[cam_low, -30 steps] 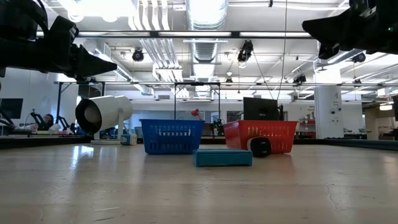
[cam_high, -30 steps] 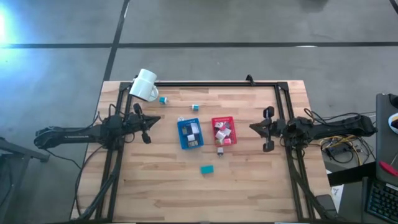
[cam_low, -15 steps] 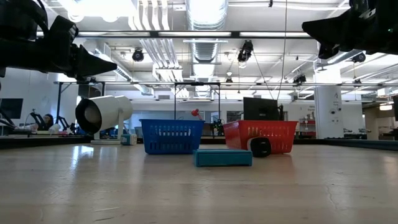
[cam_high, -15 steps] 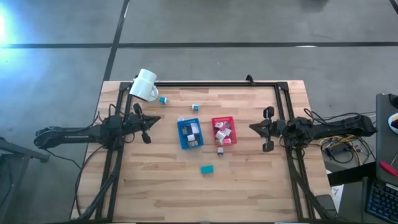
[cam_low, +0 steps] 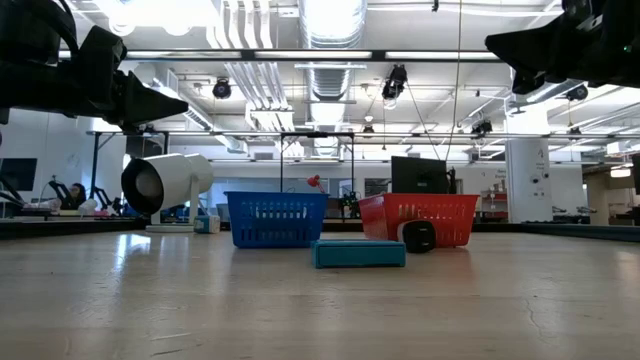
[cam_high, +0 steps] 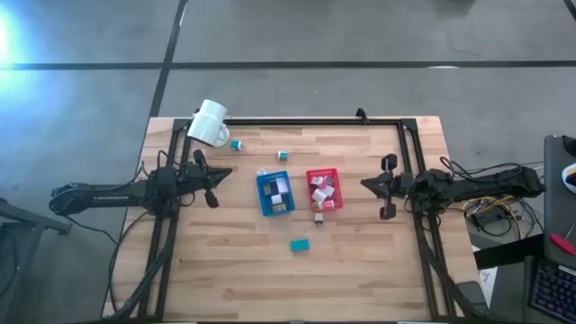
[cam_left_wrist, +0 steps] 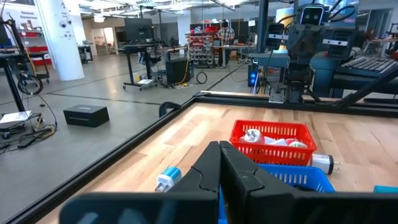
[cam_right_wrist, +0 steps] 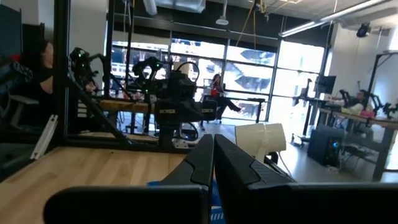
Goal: Pick & Place Office items
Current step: Put the top light blue charger adapter into the red bin
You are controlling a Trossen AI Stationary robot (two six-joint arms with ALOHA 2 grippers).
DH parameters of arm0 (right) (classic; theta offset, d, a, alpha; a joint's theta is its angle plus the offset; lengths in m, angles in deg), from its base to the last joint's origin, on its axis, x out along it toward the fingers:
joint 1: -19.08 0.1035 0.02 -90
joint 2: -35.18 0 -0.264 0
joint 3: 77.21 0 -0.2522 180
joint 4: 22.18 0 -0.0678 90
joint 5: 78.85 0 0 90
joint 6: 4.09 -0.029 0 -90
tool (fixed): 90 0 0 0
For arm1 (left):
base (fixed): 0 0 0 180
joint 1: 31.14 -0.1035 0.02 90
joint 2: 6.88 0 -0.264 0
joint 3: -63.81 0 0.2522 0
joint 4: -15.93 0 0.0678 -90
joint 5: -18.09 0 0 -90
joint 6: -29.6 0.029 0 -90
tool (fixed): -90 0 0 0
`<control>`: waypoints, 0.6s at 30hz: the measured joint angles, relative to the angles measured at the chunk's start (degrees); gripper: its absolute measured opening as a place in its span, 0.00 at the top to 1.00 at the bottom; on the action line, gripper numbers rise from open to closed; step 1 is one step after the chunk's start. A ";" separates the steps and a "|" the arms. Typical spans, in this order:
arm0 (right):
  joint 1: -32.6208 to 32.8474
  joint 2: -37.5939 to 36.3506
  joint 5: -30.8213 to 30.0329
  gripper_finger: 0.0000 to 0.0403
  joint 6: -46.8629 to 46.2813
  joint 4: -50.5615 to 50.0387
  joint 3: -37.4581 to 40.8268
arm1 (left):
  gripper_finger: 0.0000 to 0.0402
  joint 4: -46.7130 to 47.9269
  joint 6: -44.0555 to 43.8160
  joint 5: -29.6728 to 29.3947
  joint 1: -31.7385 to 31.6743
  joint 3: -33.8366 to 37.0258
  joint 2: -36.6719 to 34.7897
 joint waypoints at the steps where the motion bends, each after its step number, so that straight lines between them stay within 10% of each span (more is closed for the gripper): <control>1: 0.00 0.02 -0.02 0.98 0.56 0.00 0.01 | 0.99 0.04 0.04 0.00 0.01 0.00 0.00; 18: 0.00 0.00 -0.17 0.98 0.59 0.27 0.01 | 0.99 0.15 0.16 -0.06 0.00 0.00 0.11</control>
